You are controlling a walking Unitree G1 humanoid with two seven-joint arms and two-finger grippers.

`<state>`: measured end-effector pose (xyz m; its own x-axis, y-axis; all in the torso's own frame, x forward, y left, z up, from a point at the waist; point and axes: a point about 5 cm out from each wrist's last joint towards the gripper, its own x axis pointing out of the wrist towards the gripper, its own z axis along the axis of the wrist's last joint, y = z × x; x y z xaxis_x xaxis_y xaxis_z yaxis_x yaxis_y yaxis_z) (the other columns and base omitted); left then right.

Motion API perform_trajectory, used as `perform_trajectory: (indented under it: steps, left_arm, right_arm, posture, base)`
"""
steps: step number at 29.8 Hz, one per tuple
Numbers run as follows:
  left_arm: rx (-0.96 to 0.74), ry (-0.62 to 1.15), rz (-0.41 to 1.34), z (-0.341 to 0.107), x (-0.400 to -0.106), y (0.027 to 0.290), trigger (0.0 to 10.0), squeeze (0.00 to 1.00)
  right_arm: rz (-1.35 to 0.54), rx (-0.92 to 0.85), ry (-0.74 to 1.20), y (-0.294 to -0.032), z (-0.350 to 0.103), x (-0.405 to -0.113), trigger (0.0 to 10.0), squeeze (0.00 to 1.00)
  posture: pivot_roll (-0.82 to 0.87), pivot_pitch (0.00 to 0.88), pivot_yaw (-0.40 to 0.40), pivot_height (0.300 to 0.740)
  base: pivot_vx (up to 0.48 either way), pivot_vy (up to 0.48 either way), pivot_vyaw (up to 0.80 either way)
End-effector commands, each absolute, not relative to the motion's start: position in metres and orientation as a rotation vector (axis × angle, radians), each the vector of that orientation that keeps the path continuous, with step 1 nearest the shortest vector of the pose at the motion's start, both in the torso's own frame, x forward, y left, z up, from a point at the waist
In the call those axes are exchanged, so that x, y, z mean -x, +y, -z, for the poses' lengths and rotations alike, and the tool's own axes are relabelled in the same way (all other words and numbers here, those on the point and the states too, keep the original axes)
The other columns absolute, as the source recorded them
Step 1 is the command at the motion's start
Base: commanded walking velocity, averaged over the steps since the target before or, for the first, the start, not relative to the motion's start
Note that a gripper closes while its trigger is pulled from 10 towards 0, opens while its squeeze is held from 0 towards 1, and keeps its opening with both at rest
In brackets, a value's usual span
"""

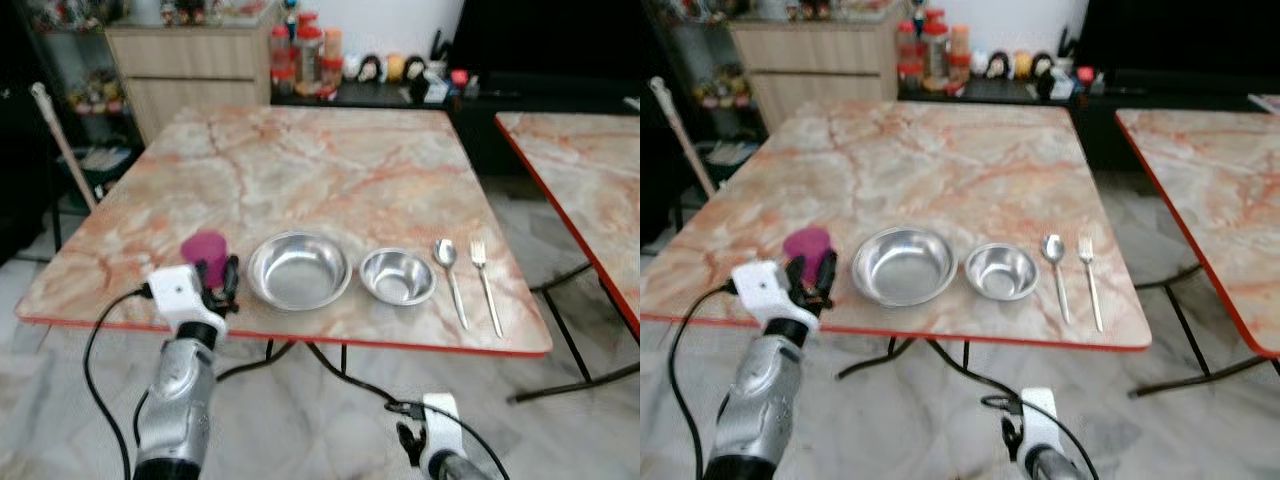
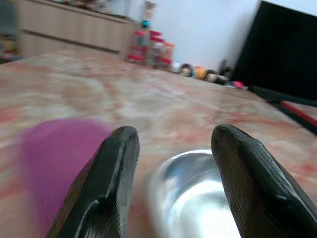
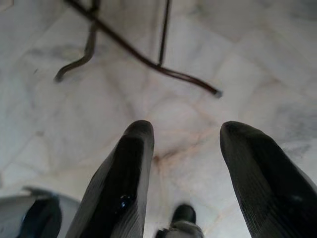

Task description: Setting the table

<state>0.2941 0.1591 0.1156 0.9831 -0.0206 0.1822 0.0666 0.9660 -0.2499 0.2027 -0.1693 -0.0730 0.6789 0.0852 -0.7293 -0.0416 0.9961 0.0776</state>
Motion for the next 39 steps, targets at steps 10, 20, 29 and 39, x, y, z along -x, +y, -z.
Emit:
perform_trajectory:
  steps: [10, 20, 29, 39]
  left_arm:
    - [0.293, -0.243, 0.073, -0.130, -0.293, 0.155, 10.0, 0.00]
    - [0.299, -0.283, 0.114, -0.149, -0.282, 0.156, 10.0, 0.00]
    - [0.363, -0.094, 0.228, -0.143, -0.254, 0.153, 10.0, 0.00]
    - [0.408, 0.185, 0.072, -0.115, -0.241, 0.164, 10.0, 0.00]
  right_arm:
    - [-0.064, -0.055, 0.842, -0.173, 0.075, -0.199, 10.0, 0.00]
    - [-0.060, -0.070, 0.839, -0.173, 0.075, -0.198, 10.0, 0.00]
    - [-0.059, -0.060, 0.854, -0.173, 0.077, -0.195, 10.0, 0.00]
    - [-0.061, -0.047, 0.878, -0.172, 0.080, -0.191, 10.0, 0.00]
  posture:
    - [0.13, 0.034, -0.007, 0.740]
    - [0.13, 0.039, -0.001, 0.740]
    - [0.15, 0.047, 0.005, 0.740]
    - [0.17, 0.045, 0.023, 0.740]
  base:
    - [0.135, 0.000, 0.00]
    - [0.000, 0.000, 0.00]
    - [0.000, 0.000, 0.00]
    - [0.000, 0.000, 0.00]
